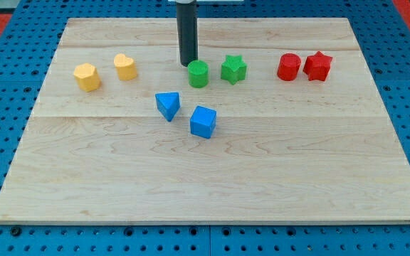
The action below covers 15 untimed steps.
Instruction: Push blue cube diagonally below blue triangle
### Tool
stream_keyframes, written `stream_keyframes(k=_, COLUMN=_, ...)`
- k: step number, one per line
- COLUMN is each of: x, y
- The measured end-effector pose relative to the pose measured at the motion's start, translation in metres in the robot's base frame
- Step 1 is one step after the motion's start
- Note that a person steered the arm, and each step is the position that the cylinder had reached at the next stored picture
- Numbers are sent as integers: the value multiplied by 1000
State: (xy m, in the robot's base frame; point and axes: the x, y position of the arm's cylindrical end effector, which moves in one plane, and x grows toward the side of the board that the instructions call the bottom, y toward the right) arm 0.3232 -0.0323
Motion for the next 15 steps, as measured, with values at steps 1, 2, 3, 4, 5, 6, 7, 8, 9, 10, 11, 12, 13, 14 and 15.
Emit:
stream_keyframes(k=1, x=-8, y=-28)
stream_keyframes(k=2, x=24, y=-79)
stream_keyframes(k=3, x=90, y=-111)
stream_keyframes(k=4, x=161, y=-108)
stream_keyframes(k=5, x=215, y=-21)
stream_keyframes(k=6, x=240, y=68)
stream_keyframes(k=7, x=191, y=70)
stream_keyframes(k=8, x=145, y=78)
stream_keyframes(k=9, x=129, y=75)
stream_keyframes(k=10, x=150, y=5)
stream_keyframes(k=11, x=172, y=-49)
stream_keyframes(k=12, x=167, y=4)
stream_keyframes(k=13, x=141, y=4)
stream_keyframes(k=14, x=103, y=-30)
stream_keyframes(k=15, x=99, y=-72)
